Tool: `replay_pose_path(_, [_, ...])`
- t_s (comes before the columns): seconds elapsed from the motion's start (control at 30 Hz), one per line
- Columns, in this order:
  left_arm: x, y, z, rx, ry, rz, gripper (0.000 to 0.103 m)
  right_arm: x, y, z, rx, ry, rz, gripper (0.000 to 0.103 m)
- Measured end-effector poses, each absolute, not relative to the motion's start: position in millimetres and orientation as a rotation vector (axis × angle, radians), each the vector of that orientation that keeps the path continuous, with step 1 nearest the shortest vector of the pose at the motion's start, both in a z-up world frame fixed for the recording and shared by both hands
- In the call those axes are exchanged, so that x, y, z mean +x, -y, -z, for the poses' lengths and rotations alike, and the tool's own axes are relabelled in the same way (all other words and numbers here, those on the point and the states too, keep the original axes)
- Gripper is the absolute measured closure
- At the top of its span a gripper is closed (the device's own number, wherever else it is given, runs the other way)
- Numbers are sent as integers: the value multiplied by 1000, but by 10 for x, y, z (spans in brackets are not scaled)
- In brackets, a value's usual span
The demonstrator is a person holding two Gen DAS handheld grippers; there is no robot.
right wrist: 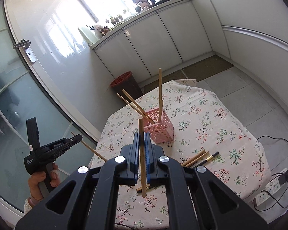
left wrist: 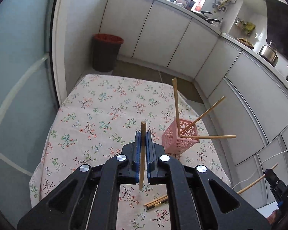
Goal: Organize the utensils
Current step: 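Carry both held chopsticks upright over the pink holder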
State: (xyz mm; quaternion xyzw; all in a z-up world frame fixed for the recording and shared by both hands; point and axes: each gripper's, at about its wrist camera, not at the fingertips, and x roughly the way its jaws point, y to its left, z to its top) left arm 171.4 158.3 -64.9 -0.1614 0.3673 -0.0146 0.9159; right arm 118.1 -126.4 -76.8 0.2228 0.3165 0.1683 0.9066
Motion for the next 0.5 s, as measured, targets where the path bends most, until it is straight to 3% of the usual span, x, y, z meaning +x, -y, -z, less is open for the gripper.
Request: replay_pose_path(0.5, [1687,-1341,-251,-295,-520,111,99,1866,1258,-268,441,-458,-332,98])
